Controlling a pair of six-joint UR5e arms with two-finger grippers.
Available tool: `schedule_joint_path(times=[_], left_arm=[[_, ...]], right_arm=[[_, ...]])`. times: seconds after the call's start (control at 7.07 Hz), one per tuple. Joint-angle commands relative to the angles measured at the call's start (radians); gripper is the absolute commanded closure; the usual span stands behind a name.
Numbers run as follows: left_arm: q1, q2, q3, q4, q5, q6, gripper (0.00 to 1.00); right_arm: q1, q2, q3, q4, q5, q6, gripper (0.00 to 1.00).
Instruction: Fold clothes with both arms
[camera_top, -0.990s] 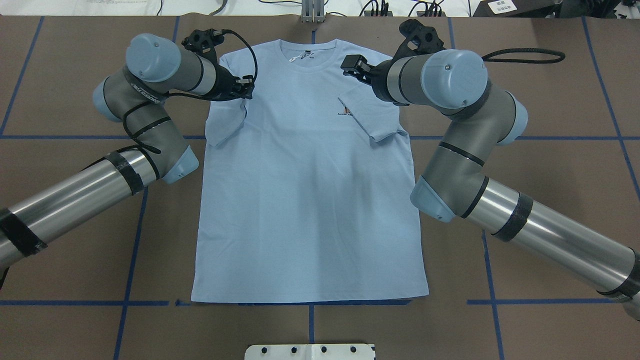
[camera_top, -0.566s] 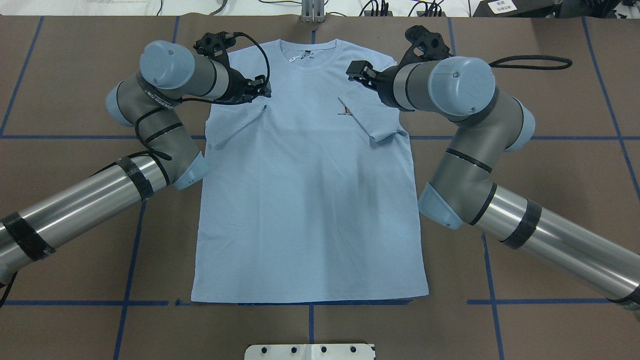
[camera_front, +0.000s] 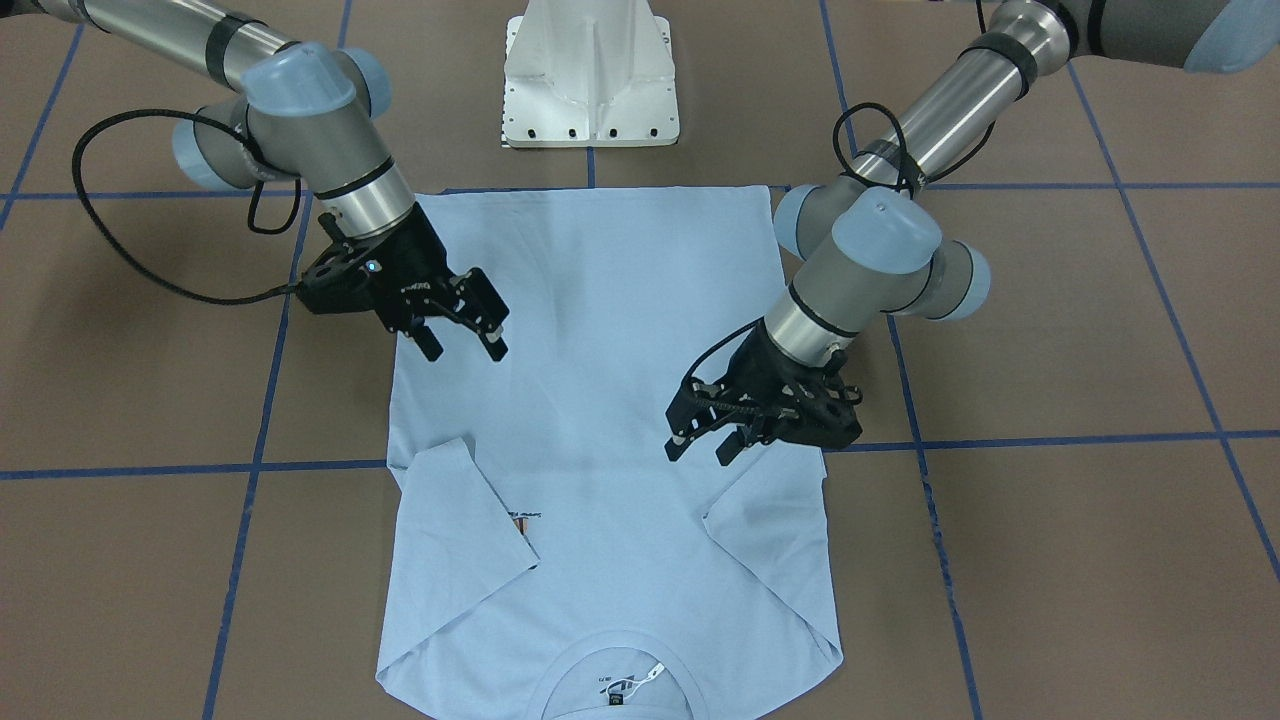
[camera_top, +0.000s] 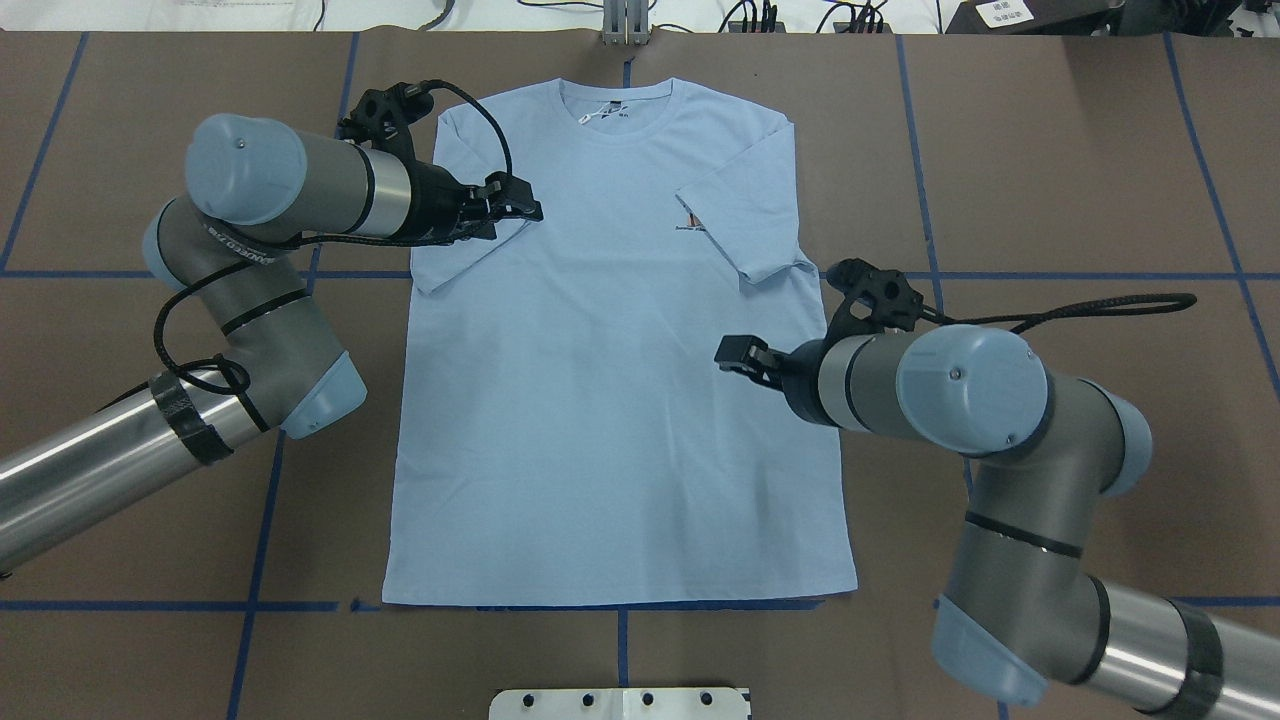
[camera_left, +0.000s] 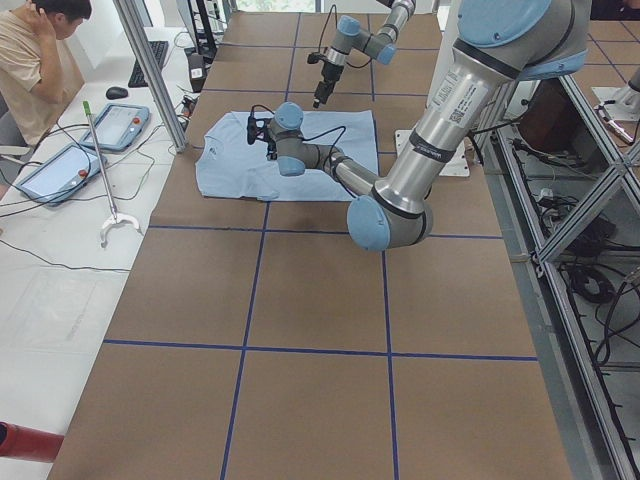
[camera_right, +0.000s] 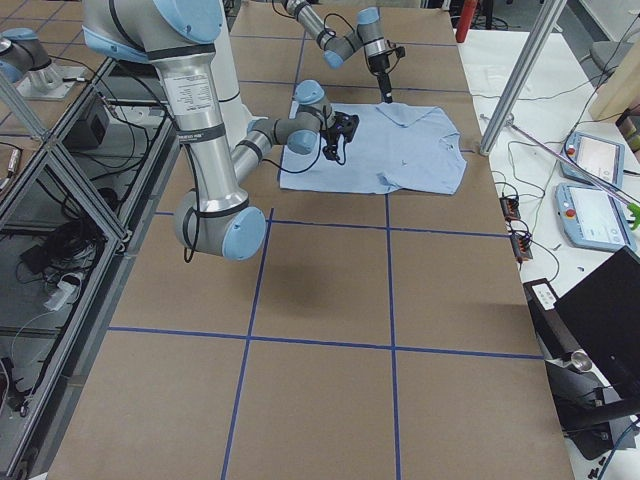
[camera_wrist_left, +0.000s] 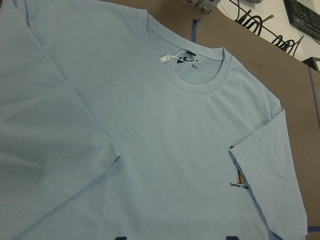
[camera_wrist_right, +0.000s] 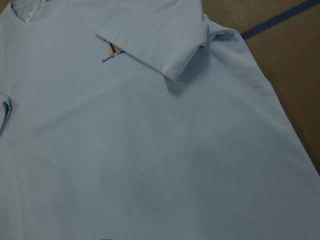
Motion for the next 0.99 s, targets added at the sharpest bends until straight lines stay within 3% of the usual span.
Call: schedule_joint_path(times=[0.0, 0.42, 0.85], left_arm=[[-0.001, 0.016, -0.029, -0.001, 0.0, -0.004, 0.27], [0.001, 0.017, -0.029, -0.001, 0.0, -0.002, 0.27], [0.001, 0.025, -0.029, -0.003, 0.0, -0.002, 0.27]], right_arm=[[-0.13, -0.13, 0.135, -0.116, -0.065, 0.114, 0.05], [-0.357, -0.248, 0.155, -0.127, -0.239, 0.341, 0.07], [-0.375, -0.256, 0.137, -0.128, -0.27, 0.37, 0.15]])
